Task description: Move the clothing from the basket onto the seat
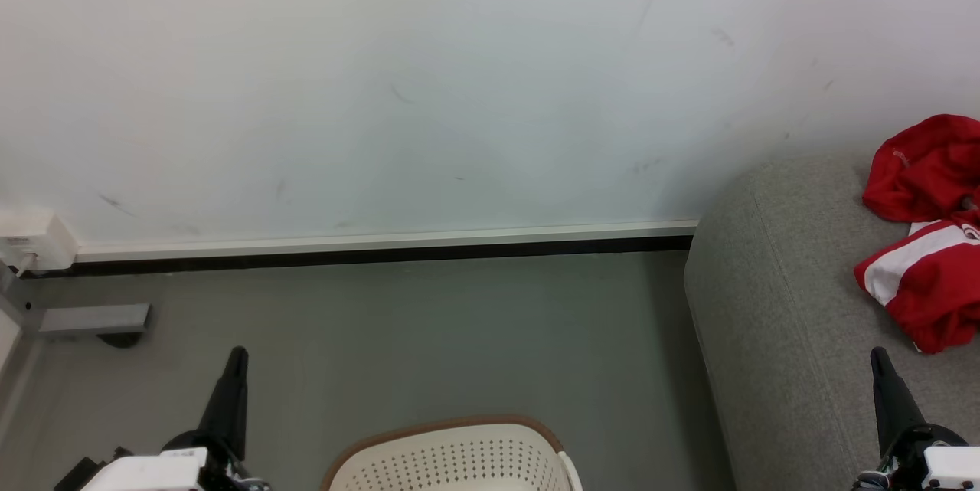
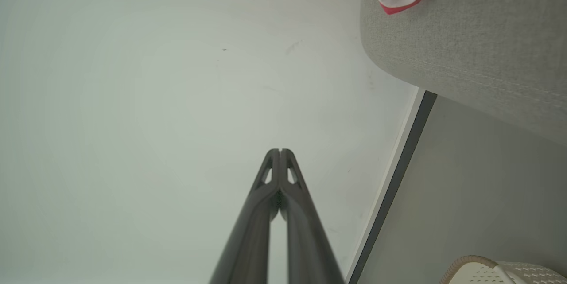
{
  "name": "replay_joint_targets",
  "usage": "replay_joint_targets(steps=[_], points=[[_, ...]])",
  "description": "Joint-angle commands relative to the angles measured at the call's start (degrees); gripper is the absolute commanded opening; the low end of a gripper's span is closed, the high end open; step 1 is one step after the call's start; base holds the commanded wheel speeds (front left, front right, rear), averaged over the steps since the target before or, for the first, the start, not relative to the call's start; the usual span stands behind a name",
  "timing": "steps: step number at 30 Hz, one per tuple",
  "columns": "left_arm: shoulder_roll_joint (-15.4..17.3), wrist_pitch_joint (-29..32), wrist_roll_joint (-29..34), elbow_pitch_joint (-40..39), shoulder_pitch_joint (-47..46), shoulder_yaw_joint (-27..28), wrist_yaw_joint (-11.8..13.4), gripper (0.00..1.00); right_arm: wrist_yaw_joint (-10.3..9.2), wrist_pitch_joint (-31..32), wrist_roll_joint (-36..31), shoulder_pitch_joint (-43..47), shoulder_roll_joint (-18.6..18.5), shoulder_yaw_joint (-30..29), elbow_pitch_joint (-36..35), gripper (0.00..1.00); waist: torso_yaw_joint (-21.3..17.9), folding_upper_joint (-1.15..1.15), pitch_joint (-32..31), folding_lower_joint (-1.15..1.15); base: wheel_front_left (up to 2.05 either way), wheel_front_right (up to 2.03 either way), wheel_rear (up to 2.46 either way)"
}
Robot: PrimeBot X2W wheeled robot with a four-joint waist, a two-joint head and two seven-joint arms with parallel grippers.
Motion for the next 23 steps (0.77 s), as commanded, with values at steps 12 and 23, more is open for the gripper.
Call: replay_joint_targets(steps=[12, 23], points=[[0.11, 0.23, -0.80, -0.21, -0.44, 0.11, -0.30, 0.00, -0.12, 0.20, 0.05, -0.69, 0.04, -0.26, -0.29, 0.00, 0.00, 0.00, 0.00, 0.00, 0.00, 0.00, 0.00], [0.11, 0.22, -0.81, -0.22, -0.43, 0.10, -0.30, 0.00, -0.12, 0.21, 0.05, -0.70, 0.03, -0.26, -0.29, 0.00, 0.00, 0.00, 0.00, 0.00, 0.00, 0.00, 0.00]])
